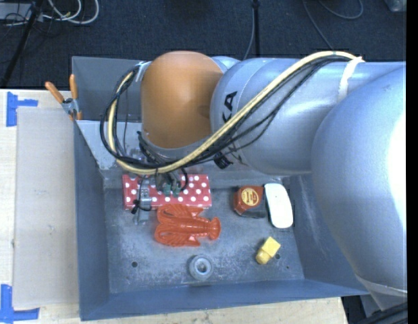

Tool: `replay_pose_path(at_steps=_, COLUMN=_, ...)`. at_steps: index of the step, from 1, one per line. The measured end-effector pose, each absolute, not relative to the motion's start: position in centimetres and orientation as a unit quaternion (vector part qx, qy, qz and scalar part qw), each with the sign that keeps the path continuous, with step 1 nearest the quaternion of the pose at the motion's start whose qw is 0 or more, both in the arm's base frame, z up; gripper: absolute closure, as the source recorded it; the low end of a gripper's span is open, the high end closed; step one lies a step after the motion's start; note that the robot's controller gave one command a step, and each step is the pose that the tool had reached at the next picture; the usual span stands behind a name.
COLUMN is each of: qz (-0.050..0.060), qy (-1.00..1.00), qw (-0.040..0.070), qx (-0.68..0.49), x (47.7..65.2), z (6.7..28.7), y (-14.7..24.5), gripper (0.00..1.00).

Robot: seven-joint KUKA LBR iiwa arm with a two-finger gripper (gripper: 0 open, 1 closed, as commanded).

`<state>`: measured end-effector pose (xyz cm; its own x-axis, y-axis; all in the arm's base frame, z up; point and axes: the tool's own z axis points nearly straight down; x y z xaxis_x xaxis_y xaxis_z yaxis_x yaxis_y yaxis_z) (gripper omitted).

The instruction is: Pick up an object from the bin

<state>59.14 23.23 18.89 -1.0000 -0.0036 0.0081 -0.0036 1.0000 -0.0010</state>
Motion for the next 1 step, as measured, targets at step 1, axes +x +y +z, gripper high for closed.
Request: replay_pose_path(at_steps=1, qz=0.0, qy=-1.0, qw=0.001, qx=0.0, x=59.32, z=19.41, y=23.13, gripper=0.0)
